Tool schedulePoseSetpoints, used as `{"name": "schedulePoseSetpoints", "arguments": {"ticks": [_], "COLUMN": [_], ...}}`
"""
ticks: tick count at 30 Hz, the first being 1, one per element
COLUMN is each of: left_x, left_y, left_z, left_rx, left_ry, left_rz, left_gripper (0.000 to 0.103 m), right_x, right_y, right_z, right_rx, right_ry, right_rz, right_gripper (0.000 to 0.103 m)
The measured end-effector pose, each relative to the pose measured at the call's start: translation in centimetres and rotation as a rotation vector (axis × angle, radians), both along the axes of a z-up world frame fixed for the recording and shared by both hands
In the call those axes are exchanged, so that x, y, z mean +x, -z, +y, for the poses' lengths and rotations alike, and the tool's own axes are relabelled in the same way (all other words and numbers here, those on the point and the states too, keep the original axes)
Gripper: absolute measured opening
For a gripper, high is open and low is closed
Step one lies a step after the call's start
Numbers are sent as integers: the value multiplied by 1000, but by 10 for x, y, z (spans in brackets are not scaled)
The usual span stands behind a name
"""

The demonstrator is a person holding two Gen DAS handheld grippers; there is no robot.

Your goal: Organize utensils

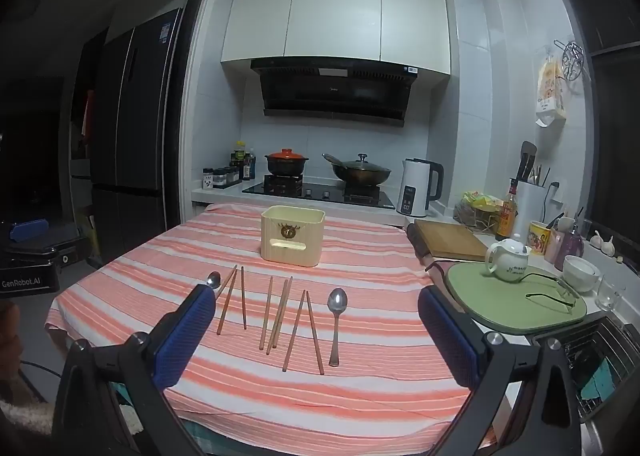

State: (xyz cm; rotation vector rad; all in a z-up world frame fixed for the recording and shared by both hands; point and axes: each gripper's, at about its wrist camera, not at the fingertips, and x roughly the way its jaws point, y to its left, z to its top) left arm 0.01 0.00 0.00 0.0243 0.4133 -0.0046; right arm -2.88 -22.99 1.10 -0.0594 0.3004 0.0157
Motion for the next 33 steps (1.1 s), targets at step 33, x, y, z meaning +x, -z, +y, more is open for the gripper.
{"name": "schedulePoseSetpoints", "arguments": {"ticks": [33], "left_x": [4], "left_y": [4], "left_z": [-3], "left_rx": [11], "left_ry": [17], "left_rz": [33], "left_gripper": [103], "right_x": [5], "right_y": [5], "right_z": [-4], "right_rx": [18], "right_ry": [-8], "right_rz": [9], "right_gripper": [103]}}
